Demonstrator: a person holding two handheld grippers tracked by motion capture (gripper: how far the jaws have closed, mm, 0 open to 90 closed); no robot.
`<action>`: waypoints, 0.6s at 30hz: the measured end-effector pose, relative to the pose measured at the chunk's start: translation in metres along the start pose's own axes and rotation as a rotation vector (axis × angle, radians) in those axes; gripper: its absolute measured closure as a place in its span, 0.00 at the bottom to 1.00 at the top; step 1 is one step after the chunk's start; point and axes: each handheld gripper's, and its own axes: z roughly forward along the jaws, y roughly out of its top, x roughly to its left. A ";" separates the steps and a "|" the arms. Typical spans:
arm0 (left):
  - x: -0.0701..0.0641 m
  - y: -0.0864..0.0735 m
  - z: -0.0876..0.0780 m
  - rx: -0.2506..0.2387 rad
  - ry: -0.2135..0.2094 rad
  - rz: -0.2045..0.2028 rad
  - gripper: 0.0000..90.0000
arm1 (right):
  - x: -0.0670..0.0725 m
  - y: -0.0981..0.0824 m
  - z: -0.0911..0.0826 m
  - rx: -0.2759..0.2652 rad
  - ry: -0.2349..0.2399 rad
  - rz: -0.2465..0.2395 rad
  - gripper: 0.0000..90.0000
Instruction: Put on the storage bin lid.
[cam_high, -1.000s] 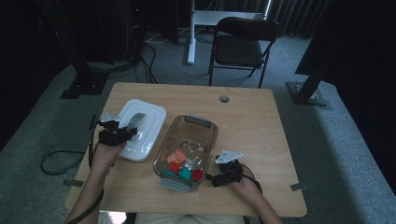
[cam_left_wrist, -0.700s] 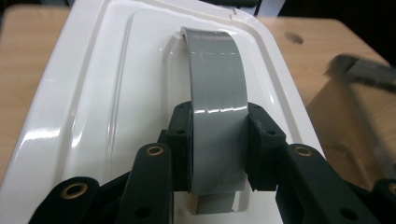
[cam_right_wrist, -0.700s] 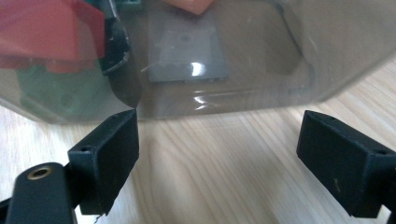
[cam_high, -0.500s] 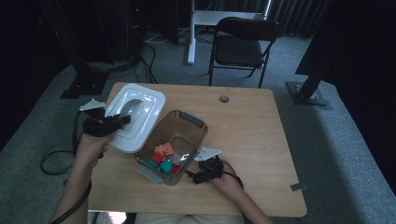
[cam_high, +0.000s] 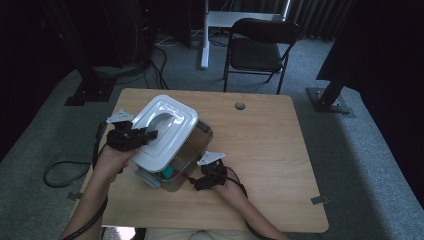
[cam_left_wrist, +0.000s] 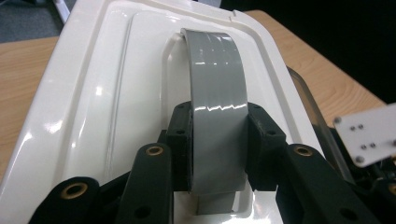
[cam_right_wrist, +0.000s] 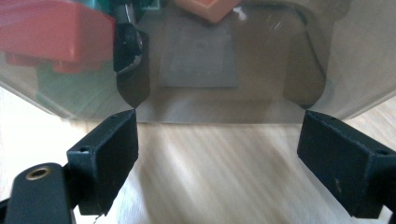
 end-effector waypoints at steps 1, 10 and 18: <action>-0.001 0.000 0.001 0.002 -0.006 -0.003 0.76 | 0.000 0.004 0.003 -0.006 0.003 0.012 0.14; -0.006 -0.002 0.008 0.031 -0.020 0.019 0.75 | -0.005 0.017 0.019 -0.009 -0.006 0.030 0.13; -0.004 -0.004 0.016 0.045 -0.047 0.003 0.76 | -0.007 0.015 0.013 -0.015 -0.034 0.018 0.15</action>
